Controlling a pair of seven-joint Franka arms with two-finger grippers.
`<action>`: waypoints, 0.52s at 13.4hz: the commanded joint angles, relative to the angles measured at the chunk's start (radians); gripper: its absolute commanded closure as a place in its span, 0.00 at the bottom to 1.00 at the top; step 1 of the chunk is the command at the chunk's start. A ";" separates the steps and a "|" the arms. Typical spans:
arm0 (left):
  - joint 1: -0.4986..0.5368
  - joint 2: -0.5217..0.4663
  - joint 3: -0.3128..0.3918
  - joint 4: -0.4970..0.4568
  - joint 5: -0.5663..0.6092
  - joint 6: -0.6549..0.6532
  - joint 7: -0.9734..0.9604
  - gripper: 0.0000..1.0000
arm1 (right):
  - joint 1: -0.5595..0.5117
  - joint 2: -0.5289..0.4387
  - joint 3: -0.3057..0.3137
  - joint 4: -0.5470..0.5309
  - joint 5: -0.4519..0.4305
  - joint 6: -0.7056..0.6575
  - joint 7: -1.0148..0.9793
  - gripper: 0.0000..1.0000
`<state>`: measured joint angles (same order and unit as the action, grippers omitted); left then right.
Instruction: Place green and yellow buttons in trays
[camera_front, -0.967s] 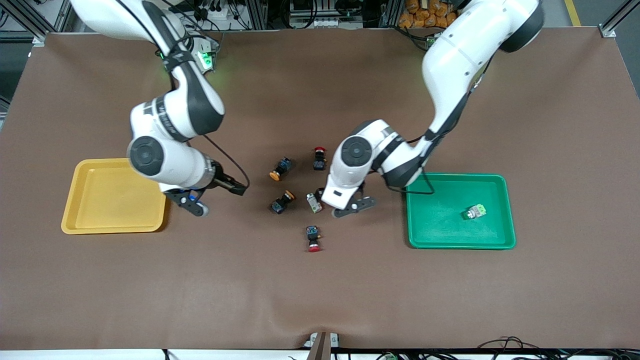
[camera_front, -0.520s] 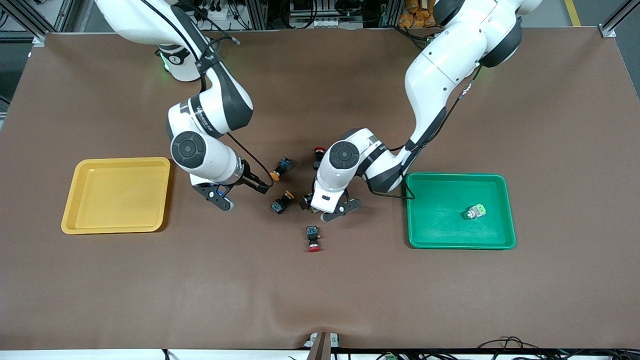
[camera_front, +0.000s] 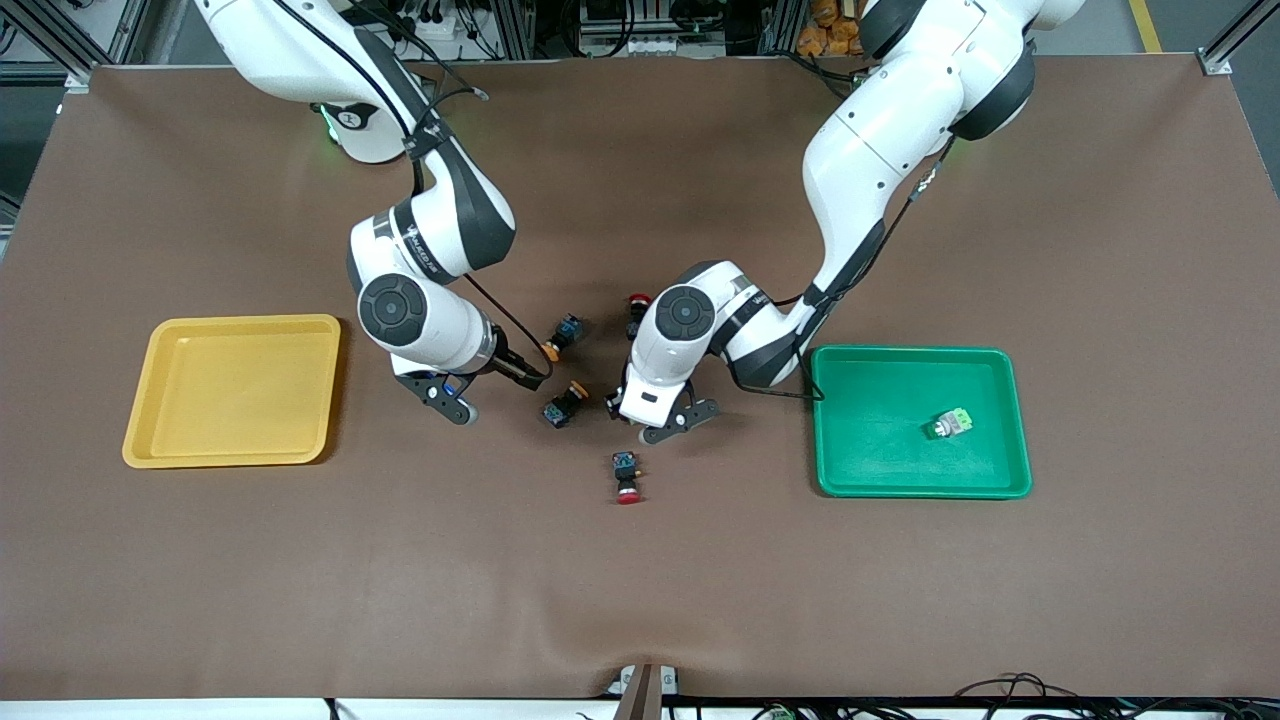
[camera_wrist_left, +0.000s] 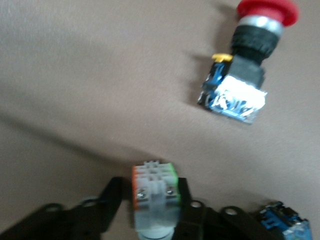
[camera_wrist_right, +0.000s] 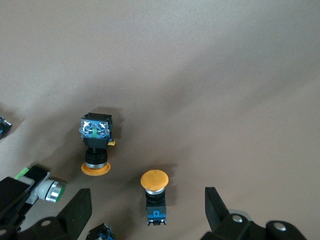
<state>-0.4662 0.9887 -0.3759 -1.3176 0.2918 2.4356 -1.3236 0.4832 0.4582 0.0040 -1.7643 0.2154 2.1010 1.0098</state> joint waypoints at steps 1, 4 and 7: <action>0.027 -0.059 0.008 0.003 0.007 -0.091 0.059 1.00 | 0.040 0.019 -0.009 -0.001 0.013 0.039 0.062 0.00; 0.162 -0.178 -0.030 -0.046 -0.020 -0.216 0.138 1.00 | 0.067 0.046 -0.009 -0.001 0.015 0.079 0.096 0.00; 0.488 -0.272 -0.202 -0.225 -0.020 -0.216 0.298 1.00 | 0.094 0.079 -0.009 -0.004 0.015 0.109 0.167 0.00</action>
<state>-0.1946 0.8107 -0.4653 -1.3647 0.2887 2.2096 -1.1425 0.5563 0.5205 0.0043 -1.7662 0.2158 2.1952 1.1358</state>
